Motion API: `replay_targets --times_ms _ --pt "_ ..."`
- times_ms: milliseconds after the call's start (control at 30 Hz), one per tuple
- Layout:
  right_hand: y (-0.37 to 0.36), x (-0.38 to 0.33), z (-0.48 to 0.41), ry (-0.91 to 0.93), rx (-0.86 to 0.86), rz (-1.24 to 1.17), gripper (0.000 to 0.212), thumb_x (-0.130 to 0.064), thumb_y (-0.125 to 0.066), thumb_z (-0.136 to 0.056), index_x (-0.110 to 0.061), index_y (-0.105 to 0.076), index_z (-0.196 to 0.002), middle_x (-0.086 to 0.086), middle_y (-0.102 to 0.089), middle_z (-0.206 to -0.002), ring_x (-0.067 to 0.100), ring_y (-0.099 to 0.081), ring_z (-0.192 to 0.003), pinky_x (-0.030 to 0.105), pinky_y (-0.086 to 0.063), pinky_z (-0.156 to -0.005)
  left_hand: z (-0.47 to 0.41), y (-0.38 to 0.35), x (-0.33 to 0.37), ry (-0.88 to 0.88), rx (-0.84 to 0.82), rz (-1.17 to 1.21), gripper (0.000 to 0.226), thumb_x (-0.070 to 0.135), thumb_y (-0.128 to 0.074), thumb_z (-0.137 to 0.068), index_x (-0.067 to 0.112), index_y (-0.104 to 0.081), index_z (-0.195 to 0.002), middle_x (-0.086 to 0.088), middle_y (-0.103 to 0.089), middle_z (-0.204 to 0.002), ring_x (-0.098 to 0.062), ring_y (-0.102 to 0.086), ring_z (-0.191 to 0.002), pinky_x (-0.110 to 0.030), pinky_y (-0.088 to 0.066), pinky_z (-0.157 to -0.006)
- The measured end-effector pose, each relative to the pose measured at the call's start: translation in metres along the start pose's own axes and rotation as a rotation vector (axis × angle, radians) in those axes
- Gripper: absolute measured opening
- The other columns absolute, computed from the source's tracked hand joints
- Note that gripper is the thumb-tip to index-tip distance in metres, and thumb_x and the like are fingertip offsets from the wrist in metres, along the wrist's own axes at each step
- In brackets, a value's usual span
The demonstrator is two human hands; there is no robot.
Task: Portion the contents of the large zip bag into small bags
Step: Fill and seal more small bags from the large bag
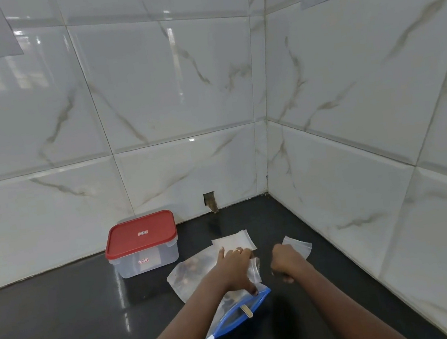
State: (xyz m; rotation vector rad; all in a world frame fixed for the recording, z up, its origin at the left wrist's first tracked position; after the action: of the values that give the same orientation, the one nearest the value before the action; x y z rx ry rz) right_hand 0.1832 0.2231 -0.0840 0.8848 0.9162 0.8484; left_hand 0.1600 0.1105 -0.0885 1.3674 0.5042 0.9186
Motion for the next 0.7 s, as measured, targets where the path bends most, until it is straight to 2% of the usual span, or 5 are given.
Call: replay_targets --times_ms 100,267,400,533,700 --pt "-0.016 0.008 0.005 -0.058 -0.124 -0.055 0.014 -0.011 -0.060 -0.089 -0.009 -0.052 -0.079 0.007 -0.053 -0.066 0.014 -0.055 -0.054 0.022 -0.049 -0.056 0.004 -0.010 -0.001 0.000 -0.071 -0.058 0.078 0.040 -0.075 -0.072 0.017 -0.034 -0.135 -0.007 -0.042 -0.138 -0.025 -0.036 -0.130 -0.050 -0.006 -0.116" --pt "-0.028 -0.013 0.018 -0.021 -0.324 -0.114 0.017 -0.015 -0.064 -0.088 -0.009 -0.056 -0.073 0.004 -0.057 -0.065 0.009 -0.055 -0.052 0.018 -0.048 -0.051 0.012 0.006 -0.014 0.000 -0.098 -0.105 0.087 0.040 -0.077 -0.067 0.019 -0.030 -0.137 -0.008 -0.041 -0.137 -0.027 -0.034 -0.129 -0.051 -0.006 -0.115" --pt "-0.031 -0.037 0.025 0.054 -0.343 -0.068 0.010 -0.013 -0.065 -0.087 -0.007 -0.063 -0.094 0.003 -0.057 -0.066 0.008 -0.054 -0.053 0.018 -0.045 -0.051 0.020 0.009 -0.024 0.006 -0.154 -0.067 0.094 0.048 -0.079 -0.062 0.022 -0.028 -0.136 -0.006 -0.043 -0.136 -0.026 -0.035 -0.129 -0.053 -0.003 -0.115" --pt "-0.034 -0.046 0.028 0.038 -0.320 0.021 0.014 -0.009 -0.064 -0.086 -0.008 -0.056 -0.075 0.005 -0.057 -0.064 0.011 -0.055 -0.052 0.020 -0.049 -0.054 0.029 -0.007 -0.020 -0.040 -0.132 -0.112 0.091 0.054 -0.079 -0.058 0.021 -0.034 -0.129 -0.005 -0.045 -0.131 -0.026 -0.039 -0.123 -0.053 -0.007 -0.114" --pt "-0.041 -0.044 0.029 0.018 -0.340 0.067 0.023 -0.009 -0.064 -0.086 -0.001 -0.062 -0.108 0.009 -0.060 -0.070 0.014 -0.058 -0.057 0.026 -0.054 -0.075 0.034 -0.008 -0.019 -0.091 0.018 -0.086 0.069 0.040 -0.074 -0.070 0.022 -0.037 -0.125 -0.004 -0.045 -0.130 -0.023 -0.040 -0.123 -0.050 -0.010 -0.115"
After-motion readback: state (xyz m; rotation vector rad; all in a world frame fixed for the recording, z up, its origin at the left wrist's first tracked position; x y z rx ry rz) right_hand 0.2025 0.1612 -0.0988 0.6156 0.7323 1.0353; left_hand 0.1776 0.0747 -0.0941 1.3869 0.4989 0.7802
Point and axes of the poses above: each hand's wrist, its own z-axis away from the middle knuckle, its own y-axis out of the back of the hand, x = y × z, the point moved 8 cm from there along -z, towards the middle knuckle
